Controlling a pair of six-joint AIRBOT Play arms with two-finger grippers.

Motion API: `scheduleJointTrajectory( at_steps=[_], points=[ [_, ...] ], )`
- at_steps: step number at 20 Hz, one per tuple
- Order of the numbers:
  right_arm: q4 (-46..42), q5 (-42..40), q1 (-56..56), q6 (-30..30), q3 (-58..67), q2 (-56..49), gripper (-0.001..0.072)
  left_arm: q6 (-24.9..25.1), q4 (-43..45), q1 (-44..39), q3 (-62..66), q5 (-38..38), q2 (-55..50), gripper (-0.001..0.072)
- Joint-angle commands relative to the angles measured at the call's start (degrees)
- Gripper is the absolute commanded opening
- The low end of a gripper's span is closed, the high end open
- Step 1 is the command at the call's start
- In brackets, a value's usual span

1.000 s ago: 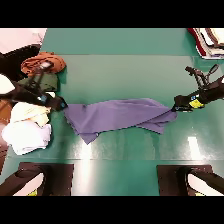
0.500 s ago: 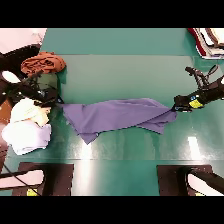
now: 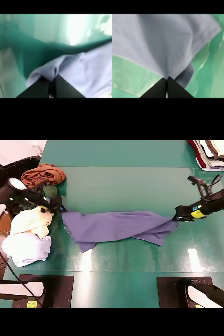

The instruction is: Fold the shirts.

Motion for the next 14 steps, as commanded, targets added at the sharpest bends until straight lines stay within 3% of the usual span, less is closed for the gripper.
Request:
scheduleJointTrajectory(
  at_steps=[1, 9, 14],
  points=[
    [-0.22, -0.59, -0.57, 0.0, 7.82, 4.09, 0.0014, 0.2, 0.26, -0.04, 10.12, 0.09, 8.57, 0.0024],
    [-1.27, 3.85, -0.57, 0.07, 36.79, 13.29, 0.0013, 1.46, 0.5, -0.04, 31.12, 0.15, 36.26, 0.0024],
    [-8.68, 17.33, -0.57, 1.81, 50.51, 10.8, 0.0013, -0.28, 0.46, -0.04, 38.34, -0.5, 42.14, 0.0024]
  ],
)
